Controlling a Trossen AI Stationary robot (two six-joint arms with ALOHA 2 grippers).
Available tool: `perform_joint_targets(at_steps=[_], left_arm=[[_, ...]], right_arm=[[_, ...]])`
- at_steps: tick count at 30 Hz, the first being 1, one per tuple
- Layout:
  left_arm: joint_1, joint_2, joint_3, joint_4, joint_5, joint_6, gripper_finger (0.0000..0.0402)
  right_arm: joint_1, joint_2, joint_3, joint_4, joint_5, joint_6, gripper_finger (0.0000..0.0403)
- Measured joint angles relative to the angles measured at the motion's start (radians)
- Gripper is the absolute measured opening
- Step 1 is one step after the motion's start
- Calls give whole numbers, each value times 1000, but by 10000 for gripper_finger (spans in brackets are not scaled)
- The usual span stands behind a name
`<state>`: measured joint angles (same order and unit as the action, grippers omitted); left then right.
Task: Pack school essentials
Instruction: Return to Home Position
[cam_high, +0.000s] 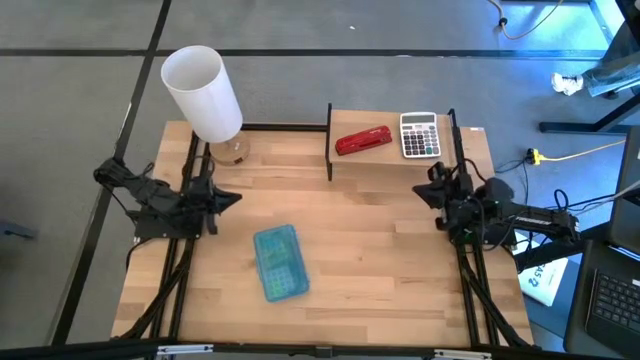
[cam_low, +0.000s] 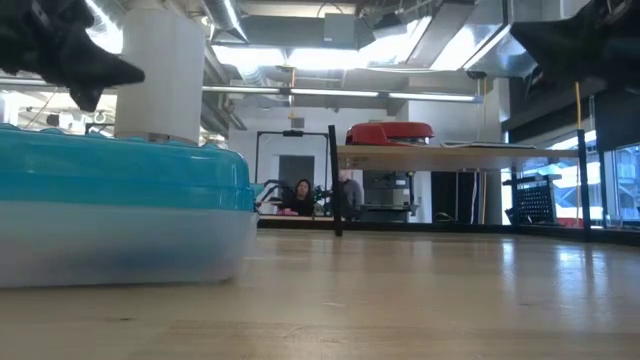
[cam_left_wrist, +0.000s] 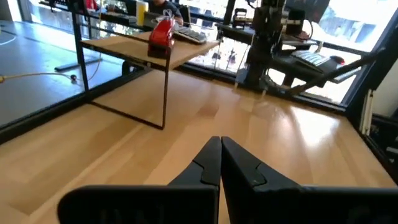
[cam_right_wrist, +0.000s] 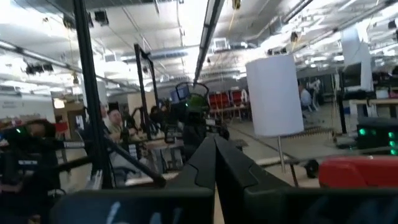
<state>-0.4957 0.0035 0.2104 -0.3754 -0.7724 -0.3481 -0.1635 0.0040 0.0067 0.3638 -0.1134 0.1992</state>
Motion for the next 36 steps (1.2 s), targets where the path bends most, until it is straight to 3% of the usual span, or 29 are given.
perform_joint_targets(at_steps=[5, 16, 36], left_arm=[[0, 0, -74, 47, -17, 16, 0], [0, 2, -108, 74, -78, 92, 1], [0, 2, -108, 72, -72, 90, 24]], right_arm=[[0, 0, 0, -77, 9, -48, 4], [0, 0, 1, -157, 186, -21, 11], [0, 0, 1, -304, 200, -24, 20]])
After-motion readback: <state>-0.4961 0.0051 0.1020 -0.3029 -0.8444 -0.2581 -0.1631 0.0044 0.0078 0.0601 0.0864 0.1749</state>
